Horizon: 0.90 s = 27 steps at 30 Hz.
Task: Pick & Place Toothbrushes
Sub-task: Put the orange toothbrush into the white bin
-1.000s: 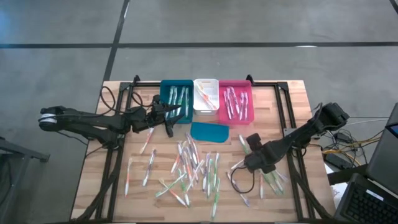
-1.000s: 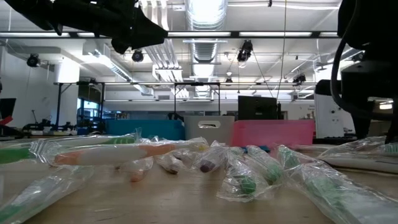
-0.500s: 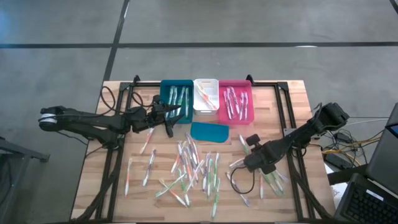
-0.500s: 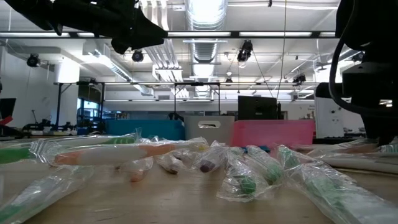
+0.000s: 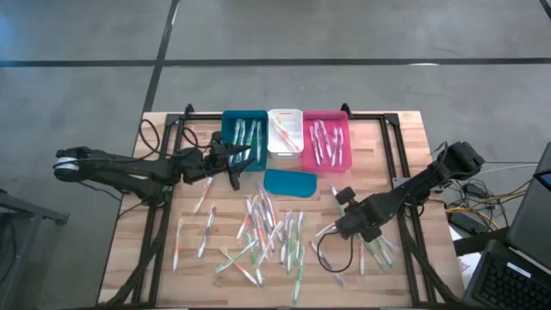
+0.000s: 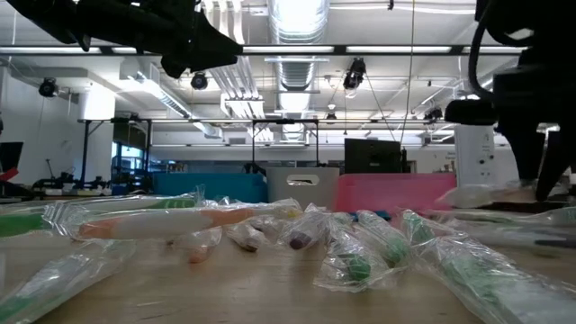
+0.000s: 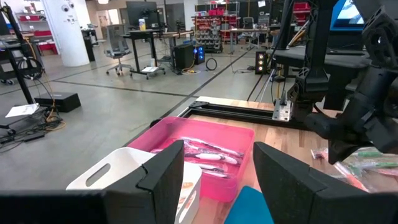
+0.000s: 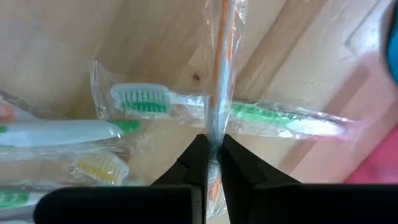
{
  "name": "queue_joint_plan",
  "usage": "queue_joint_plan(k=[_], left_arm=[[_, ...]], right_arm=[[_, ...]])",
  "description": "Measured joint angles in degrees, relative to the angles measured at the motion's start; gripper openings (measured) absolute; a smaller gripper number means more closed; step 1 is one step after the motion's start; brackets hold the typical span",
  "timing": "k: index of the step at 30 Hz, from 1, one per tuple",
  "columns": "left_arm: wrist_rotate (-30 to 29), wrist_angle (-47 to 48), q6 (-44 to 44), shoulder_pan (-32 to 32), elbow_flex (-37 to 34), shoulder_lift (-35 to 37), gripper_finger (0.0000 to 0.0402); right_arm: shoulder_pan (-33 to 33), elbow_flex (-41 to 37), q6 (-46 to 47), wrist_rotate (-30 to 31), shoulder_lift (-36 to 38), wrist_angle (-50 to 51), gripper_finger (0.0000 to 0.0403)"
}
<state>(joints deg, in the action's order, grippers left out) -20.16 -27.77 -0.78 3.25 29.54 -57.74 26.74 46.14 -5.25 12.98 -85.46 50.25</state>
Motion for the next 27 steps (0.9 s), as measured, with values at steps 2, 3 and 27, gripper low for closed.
queue_joint_plan(k=[2, 3, 27], left_arm=[[0.0, 0.0, 0.0, 0.0, 0.0, 0.0, 0.0197], [0.0, 0.0, 0.0, 0.0, 0.0, 0.0, 0.0197], [0.0, 0.1, 0.0, 0.0, 0.0, 0.0, 0.0197]], right_arm=[[0.0, 1.2, -0.2, 0.0, 0.1, 0.9, 0.002], [0.0, 1.8, -1.4, 0.1, 0.1, 1.5, 0.002], [-10.1, 25.6, 5.6, 35.9, 0.5, -0.7, 0.0019]])
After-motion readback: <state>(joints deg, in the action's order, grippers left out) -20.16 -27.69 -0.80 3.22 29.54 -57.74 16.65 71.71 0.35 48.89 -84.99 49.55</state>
